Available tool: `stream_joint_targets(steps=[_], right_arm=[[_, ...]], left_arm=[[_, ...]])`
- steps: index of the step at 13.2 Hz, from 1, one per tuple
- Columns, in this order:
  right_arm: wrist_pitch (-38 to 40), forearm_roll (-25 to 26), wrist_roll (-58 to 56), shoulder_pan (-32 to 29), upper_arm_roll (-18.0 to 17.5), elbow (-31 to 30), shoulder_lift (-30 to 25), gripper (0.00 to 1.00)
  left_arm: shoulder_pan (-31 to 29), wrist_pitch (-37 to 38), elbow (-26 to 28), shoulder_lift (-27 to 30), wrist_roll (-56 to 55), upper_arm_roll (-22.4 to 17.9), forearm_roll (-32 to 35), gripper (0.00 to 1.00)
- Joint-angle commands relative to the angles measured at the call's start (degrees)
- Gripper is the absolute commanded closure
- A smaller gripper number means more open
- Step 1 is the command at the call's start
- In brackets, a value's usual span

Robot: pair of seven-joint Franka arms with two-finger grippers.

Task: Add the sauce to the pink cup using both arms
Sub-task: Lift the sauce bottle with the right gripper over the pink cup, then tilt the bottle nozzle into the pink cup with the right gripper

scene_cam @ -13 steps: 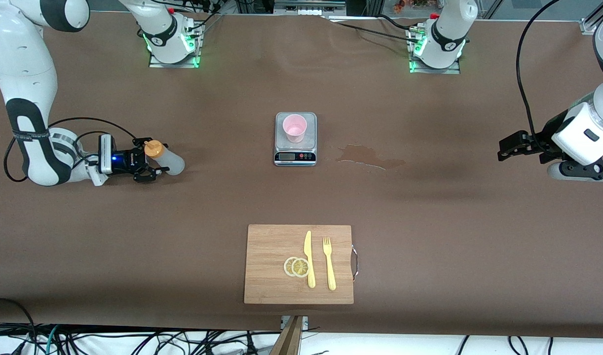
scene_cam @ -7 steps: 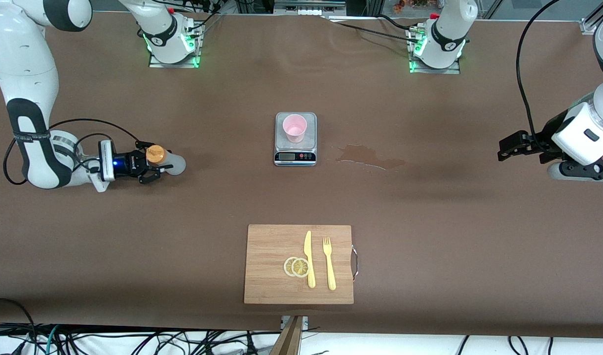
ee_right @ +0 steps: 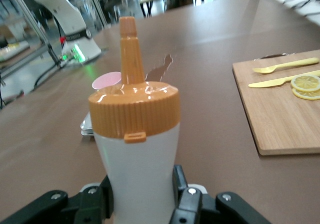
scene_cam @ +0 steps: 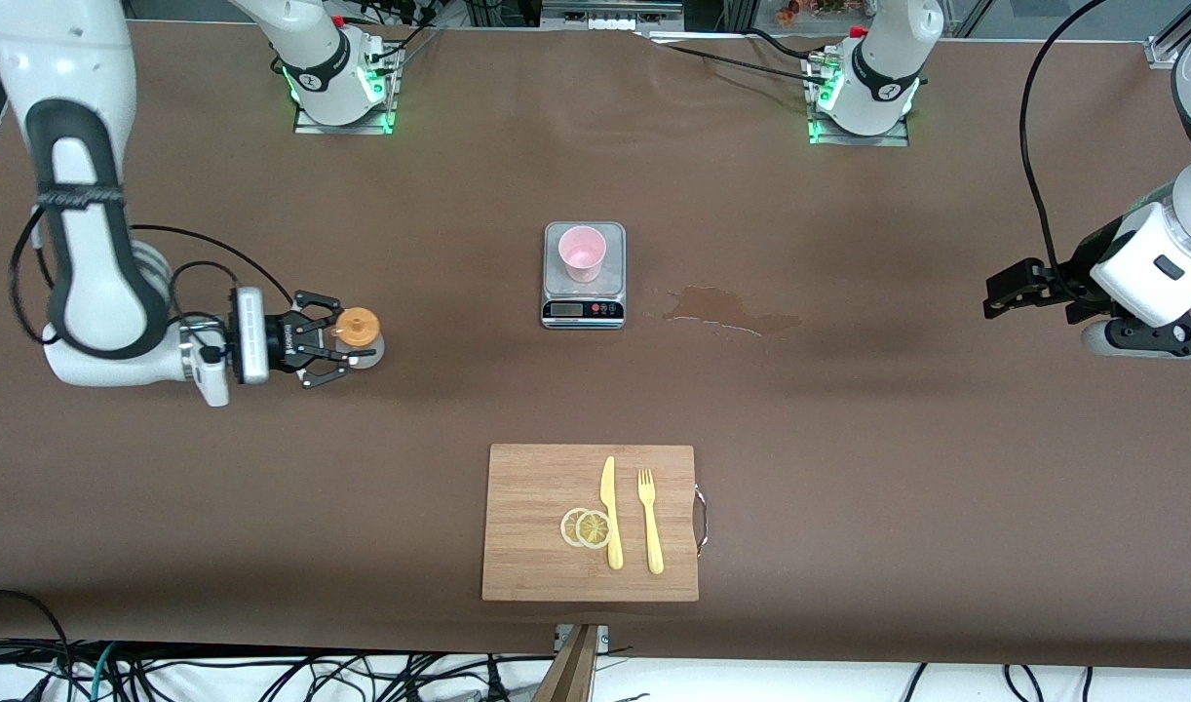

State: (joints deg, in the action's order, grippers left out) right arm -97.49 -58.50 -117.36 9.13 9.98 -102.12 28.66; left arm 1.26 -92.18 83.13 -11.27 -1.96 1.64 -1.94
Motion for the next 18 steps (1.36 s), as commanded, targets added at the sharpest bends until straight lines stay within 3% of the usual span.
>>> stream_joint_targets(steps=[1,5,12,15,18], right_arm=[[-6.5,7.7,8.4,6.9,0.6,-2.4,-6.1,0.88],[-13.0,25.8,27.0,17.6,0.6,-2.1,-9.5,0.88],[-12.4,56.0,64.6,37.3,0.1,-2.2,-11.8,0.85],[-12.3,63.7,76.2,44.0,0.1,-2.2,-10.6,0.85],[-9.8,68.9,80.5,47.2,0.1,-2.1,-10.5,0.84]], left_arm=[[-0.5,1.0,-1.0,-0.2,1.1,0.3,0.2,0.0],[-0.5,1.0,-1.0,-0.2,1.1,0.1,-0.5,0.0],[-0.5,1.0,-1.0,-0.2,1.1,0.0,-0.6,0.0],[-0.5,1.0,-1.0,-0.2,1.1,0.0,-0.6,0.0],[-0.5,1.0,-1.0,-0.2,1.1,0.0,-0.6,0.0]])
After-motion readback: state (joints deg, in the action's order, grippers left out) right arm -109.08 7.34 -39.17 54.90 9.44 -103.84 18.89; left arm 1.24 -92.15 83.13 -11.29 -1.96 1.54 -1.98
